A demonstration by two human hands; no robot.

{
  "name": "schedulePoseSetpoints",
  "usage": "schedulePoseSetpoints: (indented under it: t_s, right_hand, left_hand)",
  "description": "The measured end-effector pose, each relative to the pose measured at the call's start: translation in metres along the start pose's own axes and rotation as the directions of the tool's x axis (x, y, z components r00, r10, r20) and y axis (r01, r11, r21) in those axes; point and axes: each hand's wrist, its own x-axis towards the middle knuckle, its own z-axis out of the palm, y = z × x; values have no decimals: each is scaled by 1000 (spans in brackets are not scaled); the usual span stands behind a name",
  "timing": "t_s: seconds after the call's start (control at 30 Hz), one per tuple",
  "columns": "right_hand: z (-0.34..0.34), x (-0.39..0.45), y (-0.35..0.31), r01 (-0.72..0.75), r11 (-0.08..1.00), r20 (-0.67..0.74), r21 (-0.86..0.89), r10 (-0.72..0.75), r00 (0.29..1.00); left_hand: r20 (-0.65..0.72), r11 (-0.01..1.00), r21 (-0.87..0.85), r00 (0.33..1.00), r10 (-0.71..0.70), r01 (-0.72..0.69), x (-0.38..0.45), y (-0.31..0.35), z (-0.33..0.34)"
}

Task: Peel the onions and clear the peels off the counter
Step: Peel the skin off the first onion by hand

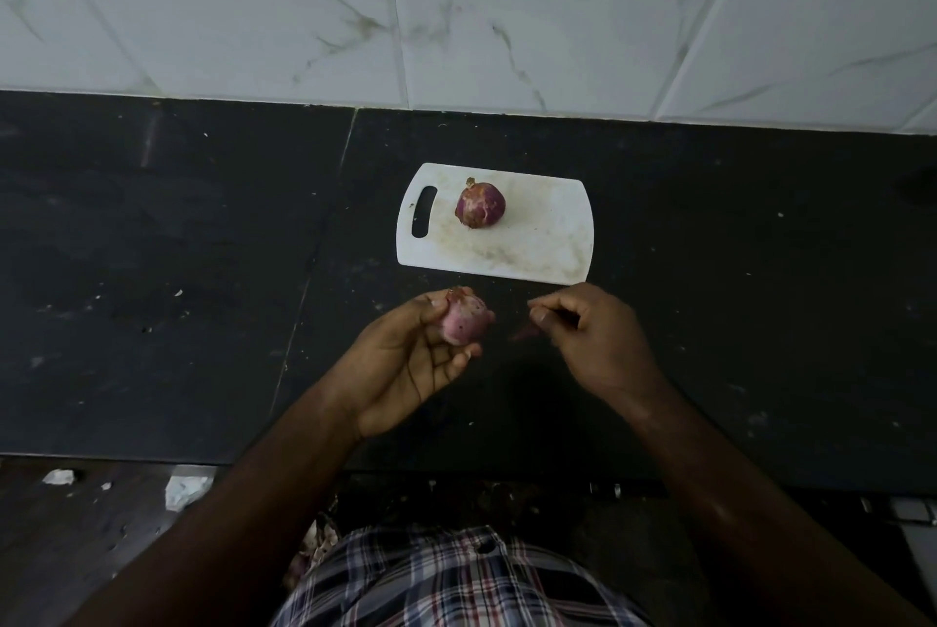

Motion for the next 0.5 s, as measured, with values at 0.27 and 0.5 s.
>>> schedulePoseSetpoints:
  t_s: [0.27, 0.5]
  right_hand:
    - [-12, 1, -24, 14, 967, 5, 254, -16, 1000]
    - [0, 7, -58, 88, 925, 87, 370, -129, 988]
  left_hand:
    - [13, 995, 86, 998, 55, -56, 2, 1, -5]
    - [19, 979, 178, 995, 97, -99, 3, 4, -2]
